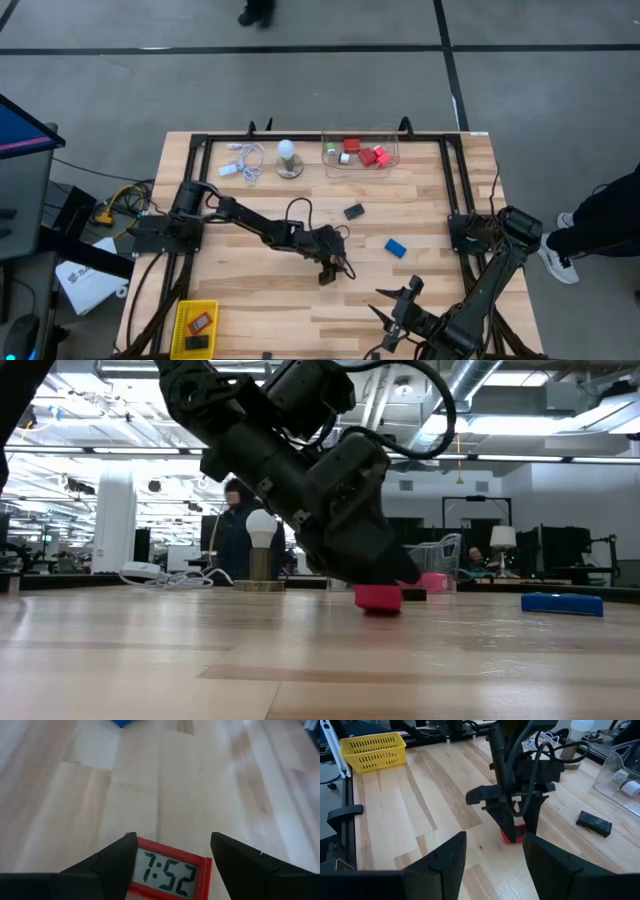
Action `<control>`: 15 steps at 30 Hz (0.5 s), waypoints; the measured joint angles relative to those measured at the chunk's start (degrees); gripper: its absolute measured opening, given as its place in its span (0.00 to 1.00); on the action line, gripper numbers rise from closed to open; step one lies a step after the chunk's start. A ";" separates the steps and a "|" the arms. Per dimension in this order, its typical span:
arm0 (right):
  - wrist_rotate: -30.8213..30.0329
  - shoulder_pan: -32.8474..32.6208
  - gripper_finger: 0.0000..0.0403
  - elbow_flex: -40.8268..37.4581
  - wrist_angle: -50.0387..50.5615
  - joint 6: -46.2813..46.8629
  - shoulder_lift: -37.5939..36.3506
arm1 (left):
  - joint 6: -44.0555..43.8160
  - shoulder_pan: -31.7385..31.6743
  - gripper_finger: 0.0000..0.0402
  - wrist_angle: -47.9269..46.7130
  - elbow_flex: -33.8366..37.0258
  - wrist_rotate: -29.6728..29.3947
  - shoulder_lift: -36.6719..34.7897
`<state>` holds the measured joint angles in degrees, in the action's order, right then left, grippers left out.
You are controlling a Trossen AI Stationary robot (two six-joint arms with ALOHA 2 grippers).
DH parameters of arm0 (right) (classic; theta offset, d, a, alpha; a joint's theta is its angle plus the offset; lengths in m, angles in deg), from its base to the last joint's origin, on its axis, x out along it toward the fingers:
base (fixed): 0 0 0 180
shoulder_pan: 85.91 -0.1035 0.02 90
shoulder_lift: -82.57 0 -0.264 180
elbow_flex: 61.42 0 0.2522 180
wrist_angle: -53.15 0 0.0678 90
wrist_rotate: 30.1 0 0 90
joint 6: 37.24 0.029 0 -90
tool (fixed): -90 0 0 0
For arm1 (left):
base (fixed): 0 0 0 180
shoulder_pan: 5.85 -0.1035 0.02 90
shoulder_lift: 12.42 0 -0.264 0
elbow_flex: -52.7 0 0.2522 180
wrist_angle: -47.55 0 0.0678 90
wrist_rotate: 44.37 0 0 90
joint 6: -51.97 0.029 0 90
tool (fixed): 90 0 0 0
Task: Pick & Place Office items
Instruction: Put the red digital clock into the yellow basket
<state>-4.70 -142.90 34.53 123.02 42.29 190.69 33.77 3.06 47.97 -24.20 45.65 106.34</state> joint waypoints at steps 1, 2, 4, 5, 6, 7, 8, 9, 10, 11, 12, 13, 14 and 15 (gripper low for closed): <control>0.01 0.00 0.47 0.00 0.00 0.00 0.00 | 0.02 -0.02 0.64 -0.34 0.00 -0.60 -0.31; 0.01 0.00 0.47 0.00 0.00 0.00 0.00 | 0.02 -0.02 0.64 -1.89 -0.02 -1.30 -0.84; 0.01 -0.01 0.47 0.00 0.00 0.00 0.00 | 0.17 -0.02 0.64 -4.61 0.04 -2.98 -1.82; 0.01 -0.07 0.47 0.00 0.00 0.00 0.00 | 0.21 -0.02 0.64 -6.44 0.04 -3.96 -2.30; 0.01 -0.11 0.47 0.00 0.00 0.00 0.00 | 0.28 0.02 0.64 -8.35 0.05 -4.95 -2.97; 0.01 -0.13 0.47 0.00 -0.02 0.00 0.00 | 0.28 0.06 0.64 -10.39 0.08 -5.90 -3.74; 0.01 -0.24 0.47 0.00 -0.02 0.02 0.00 | 0.24 0.12 0.64 -11.95 0.16 -6.58 -4.32; 0.01 -0.35 0.47 0.00 -0.04 0.02 0.00 | 0.22 0.28 0.64 -13.29 0.18 -7.05 -4.96; 0.01 -0.37 0.47 0.00 -0.05 0.02 0.00 | 0.15 0.42 0.64 -14.54 0.44 -7.32 -5.60; 0.01 -0.37 0.47 0.00 -0.04 0.09 0.00 | 0.00 0.70 0.64 -15.26 1.08 -7.72 -6.41; 0.01 -0.39 0.47 0.00 -0.07 0.28 0.00 | -0.13 1.00 0.64 -16.14 1.78 -8.06 -7.43; 0.01 -0.46 0.47 0.00 -0.04 0.44 0.00 | -0.59 1.21 0.64 -16.93 2.82 -8.21 -8.54; 0.01 -0.45 0.47 0.00 -0.05 0.46 0.00 | -1.34 1.58 0.64 -17.10 4.00 -8.72 -9.66; 0.01 -0.48 0.47 0.00 -0.07 0.46 0.00 | -1.85 2.02 0.64 -17.13 5.35 -9.11 -10.94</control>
<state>-4.70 -143.38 34.53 122.96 42.75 190.69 31.93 5.07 30.85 -18.85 36.54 95.40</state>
